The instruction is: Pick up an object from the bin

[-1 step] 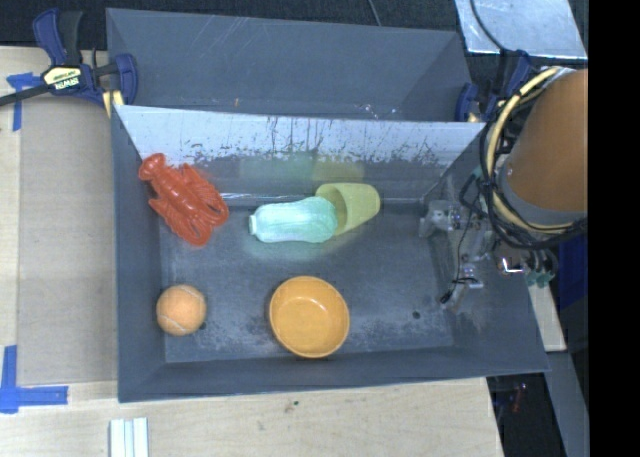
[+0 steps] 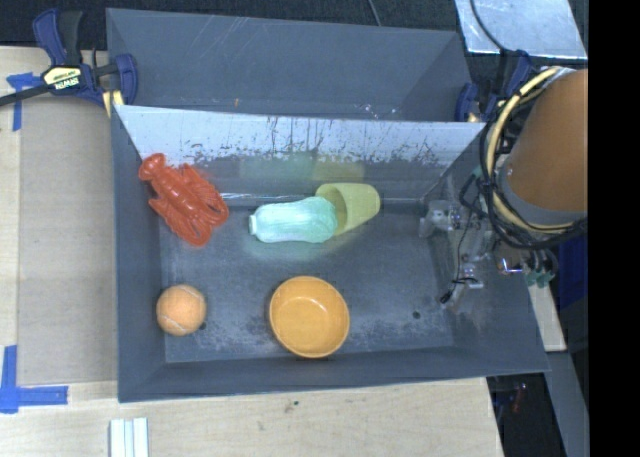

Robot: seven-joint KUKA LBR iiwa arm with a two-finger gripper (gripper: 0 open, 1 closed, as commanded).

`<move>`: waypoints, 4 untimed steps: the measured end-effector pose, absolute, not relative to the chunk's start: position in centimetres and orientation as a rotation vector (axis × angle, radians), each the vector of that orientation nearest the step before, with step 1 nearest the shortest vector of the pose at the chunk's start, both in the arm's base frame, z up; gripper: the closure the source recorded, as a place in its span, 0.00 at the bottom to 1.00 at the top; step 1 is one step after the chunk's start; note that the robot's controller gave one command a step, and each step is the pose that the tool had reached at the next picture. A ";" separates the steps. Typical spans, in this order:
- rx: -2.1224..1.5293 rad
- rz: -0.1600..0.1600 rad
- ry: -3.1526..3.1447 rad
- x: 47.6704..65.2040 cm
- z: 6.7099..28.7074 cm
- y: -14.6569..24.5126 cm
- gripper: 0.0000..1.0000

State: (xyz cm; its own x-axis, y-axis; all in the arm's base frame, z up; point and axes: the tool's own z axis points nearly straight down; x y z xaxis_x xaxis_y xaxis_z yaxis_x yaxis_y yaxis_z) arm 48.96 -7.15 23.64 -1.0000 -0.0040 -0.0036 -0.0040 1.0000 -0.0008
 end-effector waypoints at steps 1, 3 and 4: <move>0.010 -0.007 3.130 49.1 22.9 -6.3 0.00; -0.154 -0.003 3.126 50.2 21.2 -2.0 0.00; -0.236 0.003 3.121 49.4 11.7 -1.4 0.00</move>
Offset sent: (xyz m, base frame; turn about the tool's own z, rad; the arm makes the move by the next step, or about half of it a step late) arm 0.0263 -0.0077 -0.0732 -0.0527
